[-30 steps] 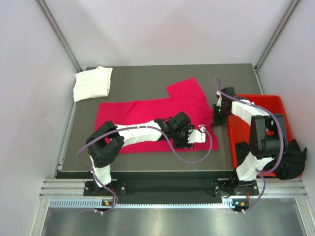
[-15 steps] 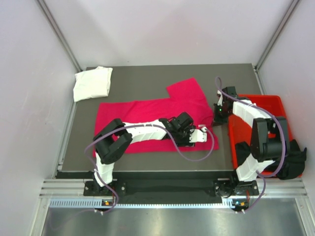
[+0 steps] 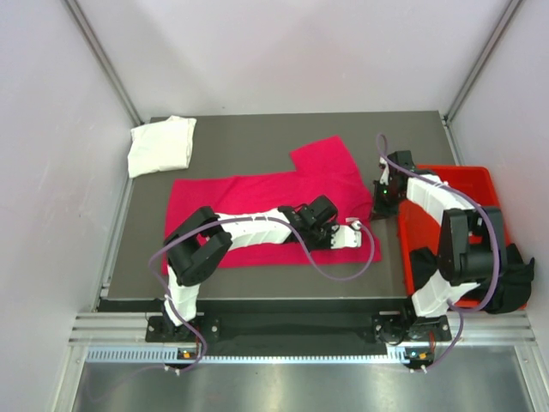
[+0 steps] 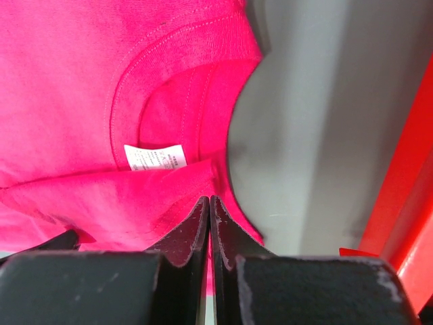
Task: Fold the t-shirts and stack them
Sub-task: Fold the tshirt
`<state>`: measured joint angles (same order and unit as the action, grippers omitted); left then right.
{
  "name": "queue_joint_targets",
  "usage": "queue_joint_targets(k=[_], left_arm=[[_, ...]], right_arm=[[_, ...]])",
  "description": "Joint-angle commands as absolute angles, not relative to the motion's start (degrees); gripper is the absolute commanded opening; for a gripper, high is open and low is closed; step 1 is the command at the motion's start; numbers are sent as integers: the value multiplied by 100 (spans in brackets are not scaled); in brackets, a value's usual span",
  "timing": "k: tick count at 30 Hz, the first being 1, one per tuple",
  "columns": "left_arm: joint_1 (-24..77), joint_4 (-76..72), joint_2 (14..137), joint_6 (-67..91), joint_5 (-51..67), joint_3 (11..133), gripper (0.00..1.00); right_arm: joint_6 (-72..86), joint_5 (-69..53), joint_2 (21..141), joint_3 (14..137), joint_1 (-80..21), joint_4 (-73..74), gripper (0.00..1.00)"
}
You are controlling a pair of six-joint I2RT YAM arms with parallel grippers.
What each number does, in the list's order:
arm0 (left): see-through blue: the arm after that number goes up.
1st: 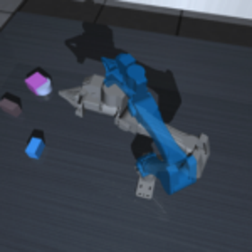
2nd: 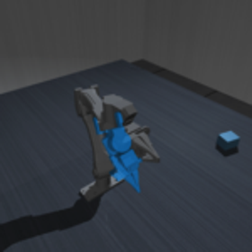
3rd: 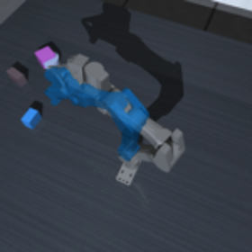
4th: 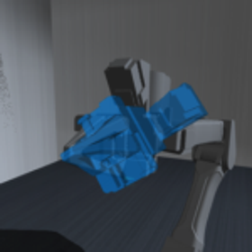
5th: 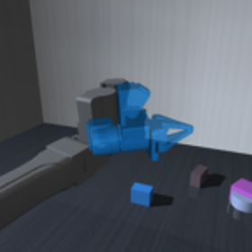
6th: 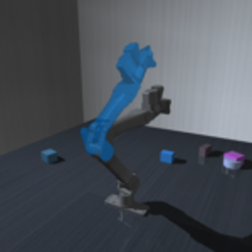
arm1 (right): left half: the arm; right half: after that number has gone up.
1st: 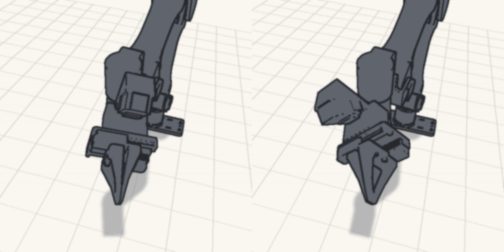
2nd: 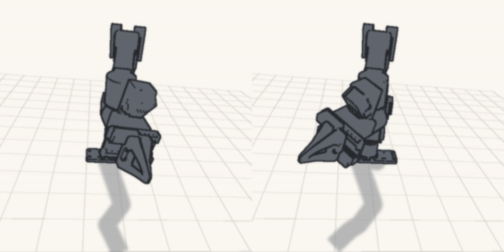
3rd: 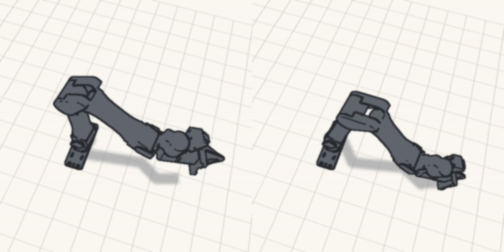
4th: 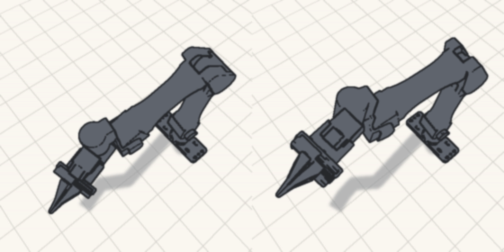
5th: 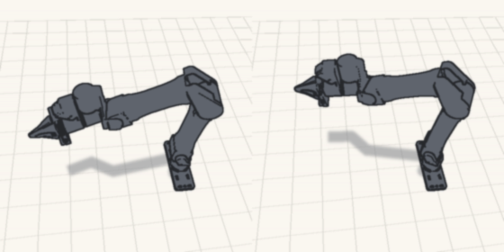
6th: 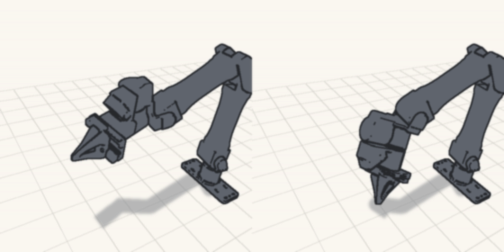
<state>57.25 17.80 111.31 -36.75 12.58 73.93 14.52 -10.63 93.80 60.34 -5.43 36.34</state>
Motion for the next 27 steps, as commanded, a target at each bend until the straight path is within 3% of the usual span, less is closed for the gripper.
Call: queue_joint_targets(k=[1, 6, 11, 14, 27], left_arm=[[5731, 1846, 11057, -3718, 1222, 7550, 0], [5529, 1872, 10741, -3779, 1195, 7506, 0], [5432, 1916, 10608, -3867, 1230, 7471, 0], [5414, 1934, 10643, -3885, 1257, 7427, 0], [5397, 1907, 10670, -3894, 1204, 7383, 0]], right_arm=[[1424, -1046, 9044, 6117, -483, 3691, 0], [1424, -1124, 8912, 6012, -492, 3709, 0], [1590, -1336, 9088, 5775, -492, 3393, 22], [1652, -1563, 9175, 5722, -510, 3226, 29], [1670, -1688, 9545, 5678, -519, 2997, 28]])
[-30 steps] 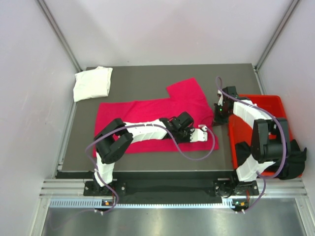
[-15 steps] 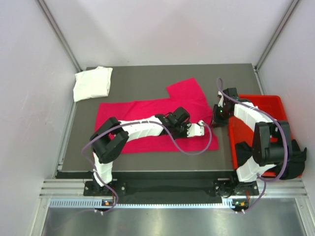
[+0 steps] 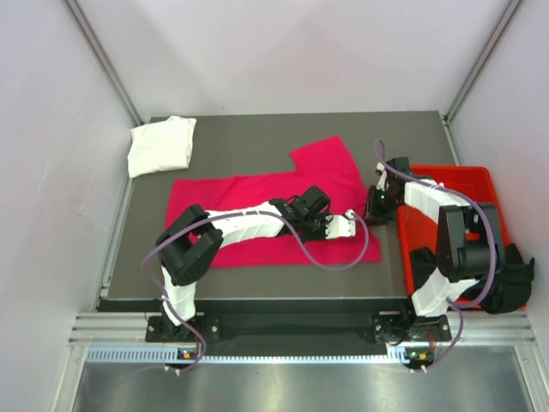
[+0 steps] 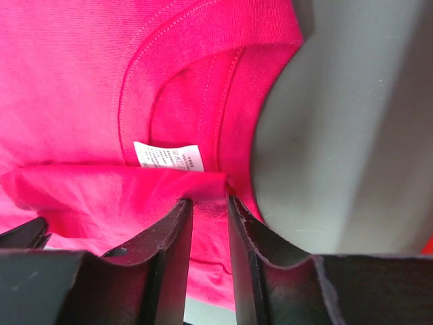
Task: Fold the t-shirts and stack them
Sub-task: Fold the tshirt
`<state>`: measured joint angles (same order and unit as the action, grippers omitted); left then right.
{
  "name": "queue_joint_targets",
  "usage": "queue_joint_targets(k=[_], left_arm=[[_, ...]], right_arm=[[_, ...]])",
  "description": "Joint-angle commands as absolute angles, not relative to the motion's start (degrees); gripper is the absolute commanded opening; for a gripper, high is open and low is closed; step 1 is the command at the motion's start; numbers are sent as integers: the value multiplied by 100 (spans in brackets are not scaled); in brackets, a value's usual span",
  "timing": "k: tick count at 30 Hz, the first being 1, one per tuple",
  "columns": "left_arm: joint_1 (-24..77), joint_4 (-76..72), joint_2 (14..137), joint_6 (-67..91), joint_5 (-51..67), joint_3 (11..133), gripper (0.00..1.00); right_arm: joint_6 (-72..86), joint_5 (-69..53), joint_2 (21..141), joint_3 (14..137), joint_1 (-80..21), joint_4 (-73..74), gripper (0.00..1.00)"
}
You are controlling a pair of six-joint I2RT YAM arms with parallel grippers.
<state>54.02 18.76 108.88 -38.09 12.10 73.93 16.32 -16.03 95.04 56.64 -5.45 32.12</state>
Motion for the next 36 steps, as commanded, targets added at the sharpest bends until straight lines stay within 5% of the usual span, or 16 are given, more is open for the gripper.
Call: queue_joint_targets(k=[1, 10, 12, 17, 36], left_arm=[[5405, 1899, 10661, -3911, 1195, 7383, 0], [5396, 1907, 10644, -3902, 1213, 7356, 0], [5396, 1907, 10626, -3902, 1195, 7356, 0], [5396, 1916, 10617, -3920, 1134, 7348, 0], [5107, 1934, 10556, -4087, 1143, 7269, 0]], right_arm=[[1670, -1670, 9554, 5704, -519, 2988, 28], [1644, -1441, 9633, 5757, -519, 3085, 37], [1679, -1503, 9633, 5704, -519, 2998, 35], [1714, -1424, 9510, 5643, -519, 2962, 11], [1389, -712, 9018, 5898, -659, 3972, 0]])
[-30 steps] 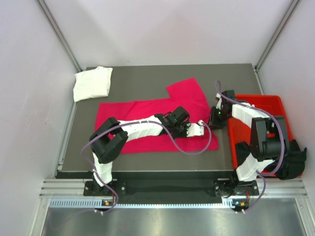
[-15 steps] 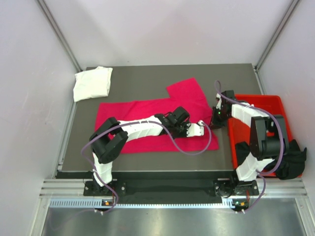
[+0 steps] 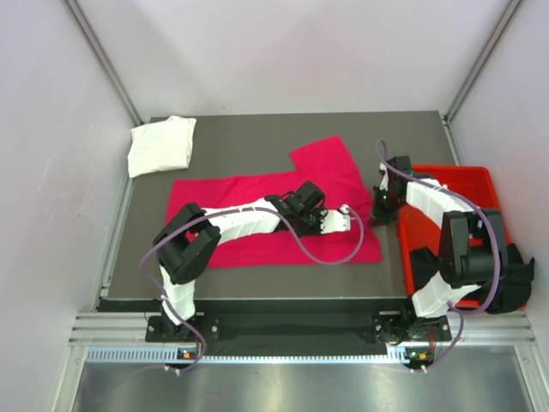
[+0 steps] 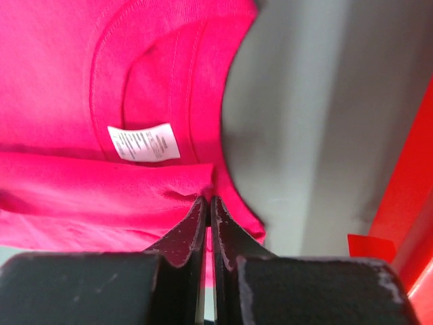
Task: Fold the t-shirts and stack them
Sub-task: Fold the tshirt
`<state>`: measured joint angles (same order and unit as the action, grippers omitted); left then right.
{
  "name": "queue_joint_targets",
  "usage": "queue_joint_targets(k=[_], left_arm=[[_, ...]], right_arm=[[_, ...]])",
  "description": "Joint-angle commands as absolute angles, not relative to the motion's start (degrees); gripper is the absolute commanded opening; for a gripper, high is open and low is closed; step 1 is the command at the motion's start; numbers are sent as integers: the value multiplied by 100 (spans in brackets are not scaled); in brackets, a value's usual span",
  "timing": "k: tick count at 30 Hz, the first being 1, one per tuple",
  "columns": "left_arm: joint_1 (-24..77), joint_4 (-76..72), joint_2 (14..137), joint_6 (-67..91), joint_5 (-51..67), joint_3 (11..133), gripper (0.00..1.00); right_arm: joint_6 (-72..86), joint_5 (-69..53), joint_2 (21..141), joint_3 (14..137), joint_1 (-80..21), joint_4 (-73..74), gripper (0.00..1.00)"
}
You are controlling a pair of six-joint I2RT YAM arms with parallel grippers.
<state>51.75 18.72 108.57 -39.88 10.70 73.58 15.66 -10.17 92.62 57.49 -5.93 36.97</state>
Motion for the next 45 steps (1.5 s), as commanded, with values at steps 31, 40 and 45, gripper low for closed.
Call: queue_joint_targets(k=[31, 40, 45], left_arm=[[4747, 2989, 10046, -3913, 2381, 7769, 65], [4500, 1363, 10845, -2224, 1353, 7769, 59], [4509, 1240, 11179, -2136, 1406, 7796, 60]], right_arm=[[1388, -711, 7859, 5775, -747, 3789, 34], [1468, -1204, 8383, 5590, -774, 2910, 40], [1441, -1301, 8876, 5607, -773, 2681, 40]])
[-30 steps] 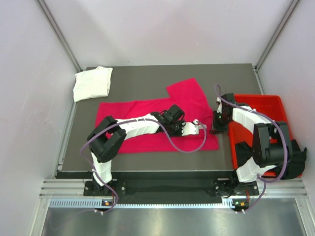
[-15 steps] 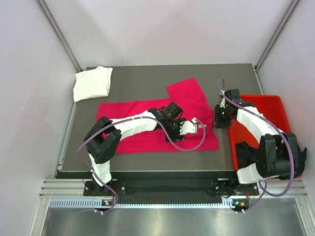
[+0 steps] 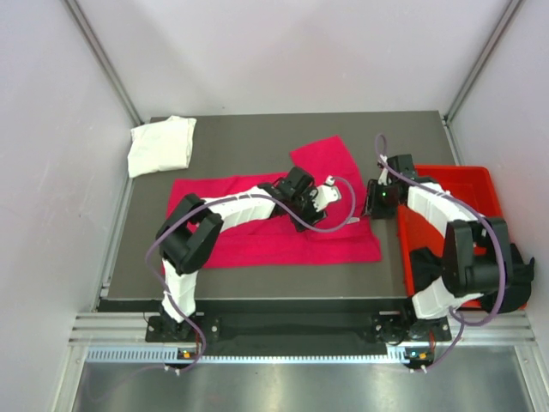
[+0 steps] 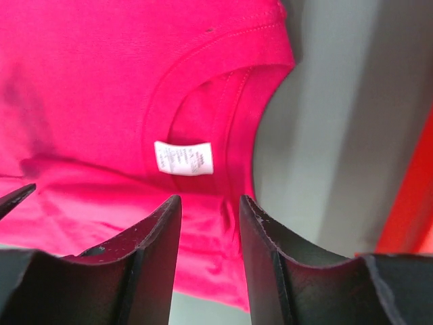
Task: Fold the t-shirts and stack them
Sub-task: Fold the tshirt
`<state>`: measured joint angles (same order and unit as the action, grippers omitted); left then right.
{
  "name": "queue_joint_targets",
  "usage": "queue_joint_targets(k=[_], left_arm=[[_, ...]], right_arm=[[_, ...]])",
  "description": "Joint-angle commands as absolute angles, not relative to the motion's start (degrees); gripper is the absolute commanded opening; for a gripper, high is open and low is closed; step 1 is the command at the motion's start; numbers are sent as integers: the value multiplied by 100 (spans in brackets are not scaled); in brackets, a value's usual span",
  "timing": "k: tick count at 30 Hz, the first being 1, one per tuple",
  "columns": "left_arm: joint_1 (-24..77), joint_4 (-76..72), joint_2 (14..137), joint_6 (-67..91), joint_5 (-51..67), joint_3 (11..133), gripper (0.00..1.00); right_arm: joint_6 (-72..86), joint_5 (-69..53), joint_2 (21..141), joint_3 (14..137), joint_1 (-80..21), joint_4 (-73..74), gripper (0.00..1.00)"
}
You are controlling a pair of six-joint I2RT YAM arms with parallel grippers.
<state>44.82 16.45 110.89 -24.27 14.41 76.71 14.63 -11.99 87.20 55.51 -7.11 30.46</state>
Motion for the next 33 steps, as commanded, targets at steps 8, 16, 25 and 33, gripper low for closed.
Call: queue_joint_targets(k=[8, 16, 25, 33], left_arm=[[4518, 1362, 11408, -2153, 1697, 7691, 52], [4518, 1406, 11207, -2101, 1696, 7664, 0], [4500, 554, 10775, -1714, 949, 7032, 0], [4500, 589, 11021, -1670, 730, 7093, 0]], right_arm=[[1424, -1389, 9149, 5572, -773, 2619, 25], [1468, -1582, 9334, 5686, -765, 2610, 0], [1634, -1477, 9263, 5792, -773, 2145, 0], [1626, -1600, 9623, 5845, -765, 1960, 0]])
